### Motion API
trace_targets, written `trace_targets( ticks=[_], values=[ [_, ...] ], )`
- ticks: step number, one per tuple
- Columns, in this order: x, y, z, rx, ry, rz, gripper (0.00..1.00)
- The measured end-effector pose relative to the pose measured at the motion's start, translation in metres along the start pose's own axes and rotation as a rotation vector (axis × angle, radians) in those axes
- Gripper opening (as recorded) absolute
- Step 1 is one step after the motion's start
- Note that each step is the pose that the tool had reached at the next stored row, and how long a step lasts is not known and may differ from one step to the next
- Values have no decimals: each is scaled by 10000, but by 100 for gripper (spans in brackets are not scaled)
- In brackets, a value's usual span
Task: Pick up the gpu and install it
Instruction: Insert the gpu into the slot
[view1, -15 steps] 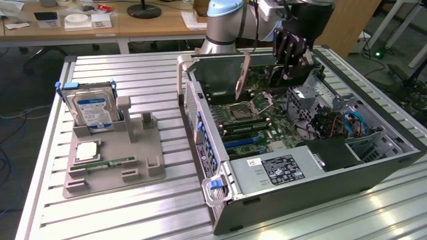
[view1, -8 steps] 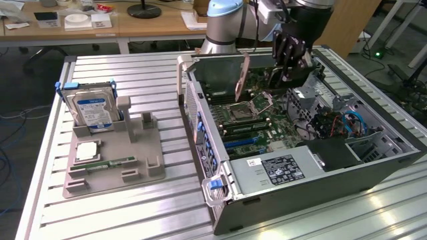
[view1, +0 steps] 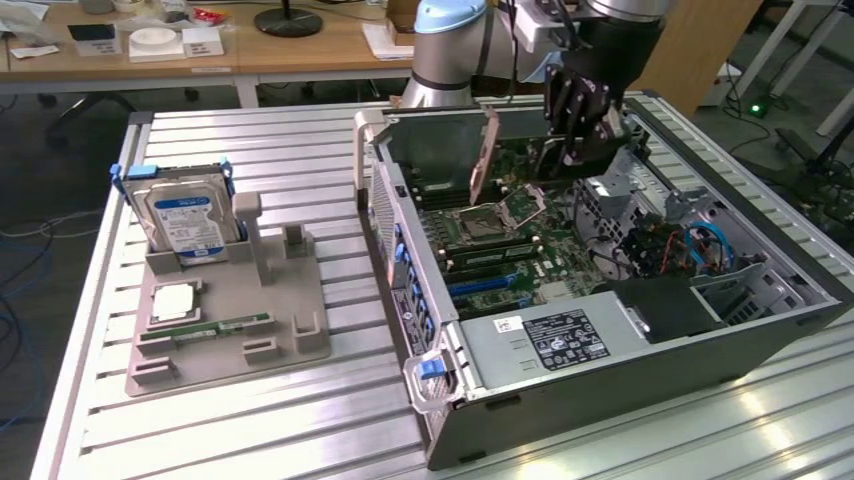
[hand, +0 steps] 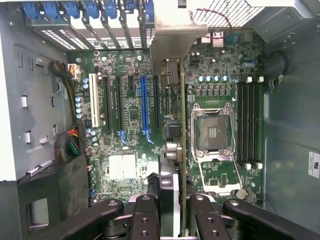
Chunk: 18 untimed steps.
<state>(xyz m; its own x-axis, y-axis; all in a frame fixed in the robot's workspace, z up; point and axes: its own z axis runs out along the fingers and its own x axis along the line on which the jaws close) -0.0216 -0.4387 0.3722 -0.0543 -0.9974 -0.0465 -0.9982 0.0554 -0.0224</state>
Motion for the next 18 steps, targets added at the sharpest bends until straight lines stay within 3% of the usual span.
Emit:
trace_targets(
  ticks=[5, 10, 15, 16, 18],
  values=[
    [2, 0, 15, 8, 5, 170, 28],
    [3, 0, 31, 36, 21, 781, 28],
    [4, 1, 49, 24, 38, 794, 28],
    [2, 2, 59, 20, 69, 794, 28],
    [-7, 2, 78, 32, 196, 789, 28]
  ],
)
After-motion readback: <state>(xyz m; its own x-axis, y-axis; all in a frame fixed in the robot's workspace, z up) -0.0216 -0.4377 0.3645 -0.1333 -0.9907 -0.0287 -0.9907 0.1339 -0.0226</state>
